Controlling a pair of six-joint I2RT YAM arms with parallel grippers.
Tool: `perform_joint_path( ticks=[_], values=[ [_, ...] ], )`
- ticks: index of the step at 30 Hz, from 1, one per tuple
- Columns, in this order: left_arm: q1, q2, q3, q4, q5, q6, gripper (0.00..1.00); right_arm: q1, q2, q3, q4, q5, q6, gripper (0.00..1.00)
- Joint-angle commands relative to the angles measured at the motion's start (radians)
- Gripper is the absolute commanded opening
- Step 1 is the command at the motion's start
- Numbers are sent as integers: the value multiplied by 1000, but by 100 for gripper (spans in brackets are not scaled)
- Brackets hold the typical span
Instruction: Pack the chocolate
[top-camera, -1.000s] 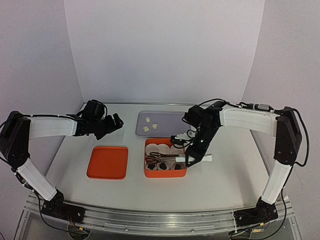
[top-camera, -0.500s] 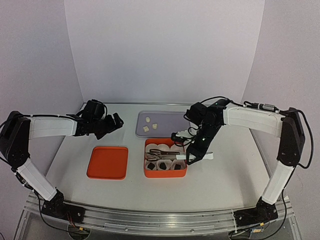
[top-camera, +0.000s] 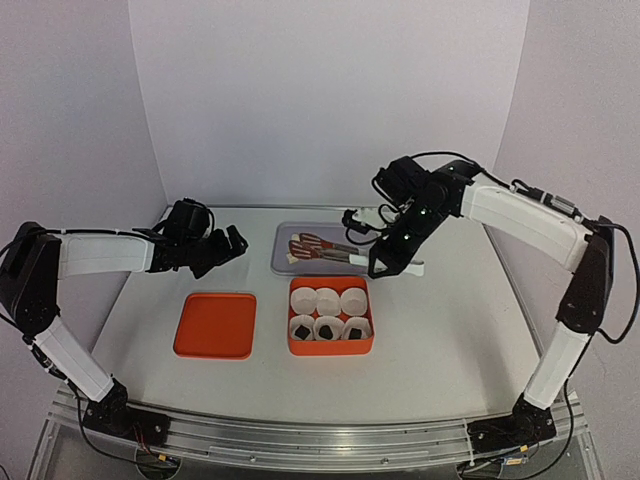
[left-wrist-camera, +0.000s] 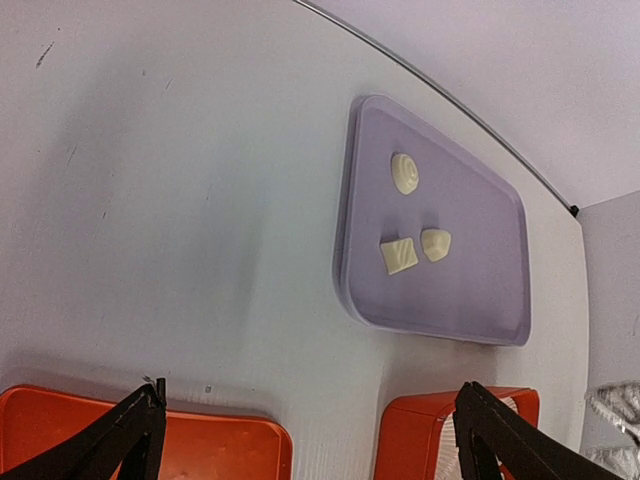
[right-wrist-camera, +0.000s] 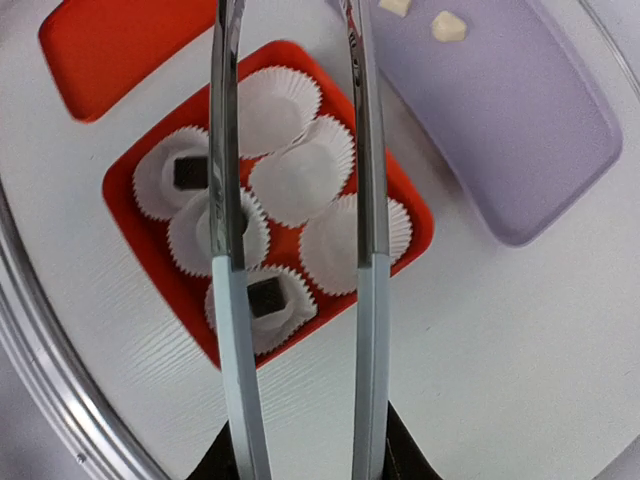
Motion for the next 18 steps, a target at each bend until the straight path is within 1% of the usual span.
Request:
perform_joint_path(
  ticks=[1, 4, 9, 12, 18],
  values=[
    [-4, -20, 37, 3, -18, 2, 100, -39, 183, 185, 19, 151, 121, 30],
    [-4, -16, 45, -15, -32, 6, 100, -48, 286, 275, 9, 182, 102, 30],
    [-4, -9, 57, -26, -34, 12, 100, -58, 400, 394, -6, 190, 47, 31],
    [-3, -8, 58, -29, -32, 16, 100, -63, 433, 418, -9, 164, 22, 31],
    [-3, -5, 52, -39, -34, 19, 100, -75, 470, 444, -20, 162, -8, 33]
  ],
)
